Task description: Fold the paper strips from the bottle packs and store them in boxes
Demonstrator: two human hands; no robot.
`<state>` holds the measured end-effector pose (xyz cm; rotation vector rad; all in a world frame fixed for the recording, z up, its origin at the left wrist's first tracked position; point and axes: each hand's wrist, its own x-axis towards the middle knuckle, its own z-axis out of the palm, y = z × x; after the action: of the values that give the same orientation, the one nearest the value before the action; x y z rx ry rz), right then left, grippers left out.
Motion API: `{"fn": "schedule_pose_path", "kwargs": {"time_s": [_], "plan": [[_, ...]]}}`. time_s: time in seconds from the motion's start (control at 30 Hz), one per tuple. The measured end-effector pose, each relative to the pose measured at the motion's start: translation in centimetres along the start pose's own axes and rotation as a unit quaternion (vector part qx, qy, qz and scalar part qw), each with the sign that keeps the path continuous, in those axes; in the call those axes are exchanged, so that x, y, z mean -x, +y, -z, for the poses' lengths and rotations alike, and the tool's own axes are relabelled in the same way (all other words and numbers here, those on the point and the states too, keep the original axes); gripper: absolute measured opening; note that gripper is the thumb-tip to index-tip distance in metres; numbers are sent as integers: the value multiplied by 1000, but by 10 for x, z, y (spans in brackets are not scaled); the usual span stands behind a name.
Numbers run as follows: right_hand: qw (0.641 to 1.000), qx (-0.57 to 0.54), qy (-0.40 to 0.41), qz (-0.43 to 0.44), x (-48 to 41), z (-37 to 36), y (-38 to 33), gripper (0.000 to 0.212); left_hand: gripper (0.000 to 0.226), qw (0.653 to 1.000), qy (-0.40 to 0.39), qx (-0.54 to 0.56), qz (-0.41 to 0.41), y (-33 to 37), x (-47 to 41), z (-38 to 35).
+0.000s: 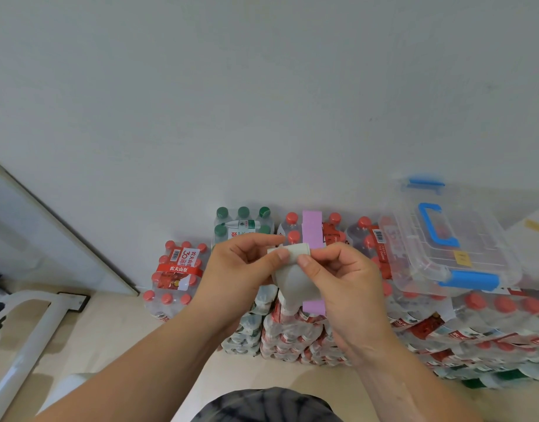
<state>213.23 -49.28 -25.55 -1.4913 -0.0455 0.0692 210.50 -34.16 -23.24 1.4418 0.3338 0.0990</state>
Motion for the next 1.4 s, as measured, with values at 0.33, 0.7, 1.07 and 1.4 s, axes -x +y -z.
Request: {"fn": "schedule_pose_path", "kwargs": {"time_s": [0.33, 0.7, 1.07, 1.4], "plan": [[999, 45, -3, 16, -2, 3, -6, 17, 19, 1000, -2, 6, -26, 2, 3, -2], [1000, -8, -9, -8, 0, 1, -6, 14, 19, 1000, -1, 0, -21, 4, 5, 0], [999, 23, 34, 10, 10, -3, -13, 10, 28, 999, -5, 32, -32, 3, 7, -2], [998, 22, 41, 29, 15, 8, -6, 10, 21, 999, -30, 35, -15, 1, 16, -8]]}}
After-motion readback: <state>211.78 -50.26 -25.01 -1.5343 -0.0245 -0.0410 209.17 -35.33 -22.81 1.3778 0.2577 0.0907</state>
